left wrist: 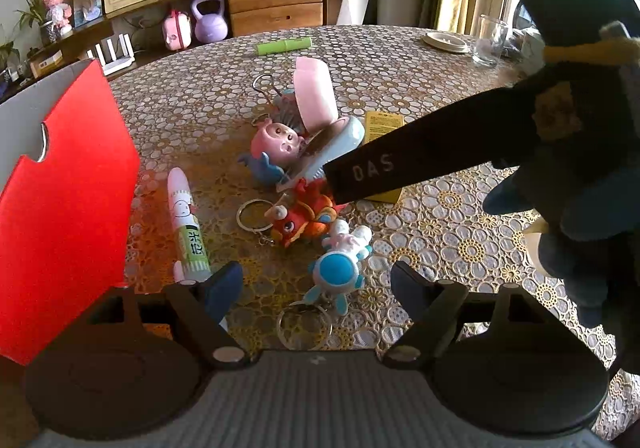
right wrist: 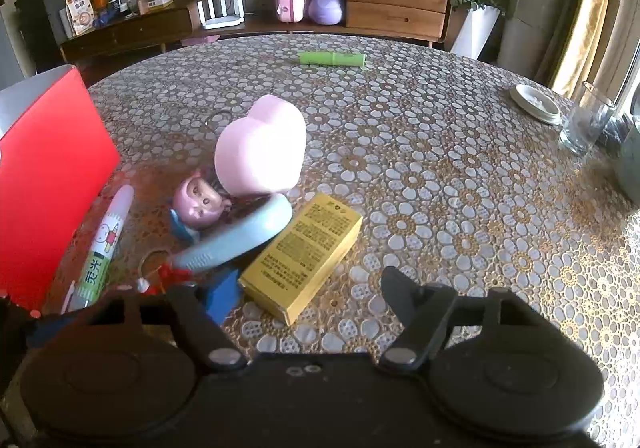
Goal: Organize rigid objects
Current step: 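Grasp the blue keychain figure with the left tool while the right tool grasps the yellow box, then carry the keychain figure and yellow box over the red box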
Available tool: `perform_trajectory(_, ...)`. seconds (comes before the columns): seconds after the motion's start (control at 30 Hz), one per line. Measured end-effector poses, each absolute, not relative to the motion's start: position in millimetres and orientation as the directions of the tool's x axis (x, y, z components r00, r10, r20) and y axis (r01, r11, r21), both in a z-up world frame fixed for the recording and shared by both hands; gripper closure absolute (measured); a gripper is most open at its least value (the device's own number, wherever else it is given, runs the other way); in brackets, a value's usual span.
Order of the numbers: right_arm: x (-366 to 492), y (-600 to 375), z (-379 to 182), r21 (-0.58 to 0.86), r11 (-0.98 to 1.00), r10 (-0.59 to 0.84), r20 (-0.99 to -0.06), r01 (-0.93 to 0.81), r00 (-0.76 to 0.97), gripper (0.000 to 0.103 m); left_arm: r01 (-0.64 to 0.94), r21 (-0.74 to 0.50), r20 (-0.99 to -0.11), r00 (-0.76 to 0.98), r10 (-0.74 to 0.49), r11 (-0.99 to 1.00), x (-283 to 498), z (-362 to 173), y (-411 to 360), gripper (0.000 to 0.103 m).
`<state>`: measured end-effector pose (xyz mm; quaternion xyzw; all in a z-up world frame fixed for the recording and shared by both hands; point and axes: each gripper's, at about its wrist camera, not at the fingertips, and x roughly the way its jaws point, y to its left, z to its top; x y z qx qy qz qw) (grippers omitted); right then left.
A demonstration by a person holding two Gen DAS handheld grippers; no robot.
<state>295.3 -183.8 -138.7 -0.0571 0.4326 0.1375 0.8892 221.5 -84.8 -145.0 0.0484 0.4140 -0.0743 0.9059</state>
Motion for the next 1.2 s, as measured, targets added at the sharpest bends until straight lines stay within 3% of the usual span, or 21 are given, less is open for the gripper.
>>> perform_trajectory(0.07,294.6,-182.4,-139.3,0.010,0.954,0.194,-0.782,-0.298,0.593,0.033,0.181,0.024,-0.761,0.641,-0.099,0.983,222.5,-146.2,-86.2,0.034)
perform_trajectory(0.53,288.4,-201.6,-138.1,0.007,0.965,0.174,-0.766,-0.263,0.619,0.072,0.237,0.067,-0.756,0.646,-0.106,0.969,218.4,-144.4,-99.5,0.074)
perform_trajectory(1.2,186.6,-224.6,-88.0,0.084,0.942,0.287,-0.698,-0.324,0.655,0.074,0.180,0.003,-0.783,0.612,-0.110,0.984,198.6,-118.1,-78.8,0.075)
